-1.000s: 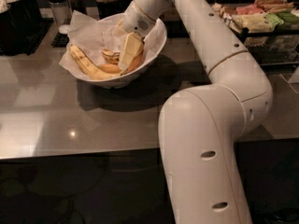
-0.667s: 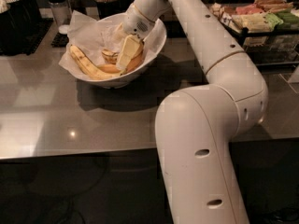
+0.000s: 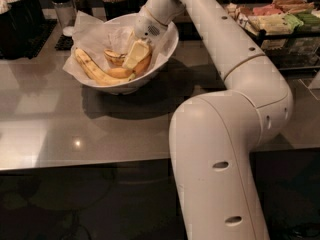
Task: Pick banana from white bowl
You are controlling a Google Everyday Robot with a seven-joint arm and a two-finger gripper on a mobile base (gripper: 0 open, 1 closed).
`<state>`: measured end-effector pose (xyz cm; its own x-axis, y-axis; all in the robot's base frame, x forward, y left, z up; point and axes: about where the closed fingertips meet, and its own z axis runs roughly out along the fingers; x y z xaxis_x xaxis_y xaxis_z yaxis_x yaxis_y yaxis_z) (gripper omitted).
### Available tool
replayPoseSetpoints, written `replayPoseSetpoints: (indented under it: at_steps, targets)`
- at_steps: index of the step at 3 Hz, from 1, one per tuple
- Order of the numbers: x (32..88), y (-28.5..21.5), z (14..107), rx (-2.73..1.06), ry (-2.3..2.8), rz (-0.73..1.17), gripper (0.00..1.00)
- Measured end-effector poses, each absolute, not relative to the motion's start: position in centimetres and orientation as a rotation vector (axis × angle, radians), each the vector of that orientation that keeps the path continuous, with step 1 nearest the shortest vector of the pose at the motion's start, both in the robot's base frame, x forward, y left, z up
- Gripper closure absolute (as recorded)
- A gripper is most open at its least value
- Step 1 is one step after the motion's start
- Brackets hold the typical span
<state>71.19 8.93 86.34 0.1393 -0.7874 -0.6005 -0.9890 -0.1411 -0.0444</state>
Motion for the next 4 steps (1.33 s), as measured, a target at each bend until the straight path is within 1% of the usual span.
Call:
replayPoseSetpoints:
  at_steps: [1,2,3,4]
  targets:
    - [71.4,8.9,86.8,-1.971,1.689,0.607,0.88]
    - [70.4,8.7,89.4,-1.962,1.624,0.589,1.00]
    - [68.4,7.8,92.5,-1.920,1.490,0.624,1.00]
    - [65.2,5.8,95.3,-1.843,1.406,0.629,1.00]
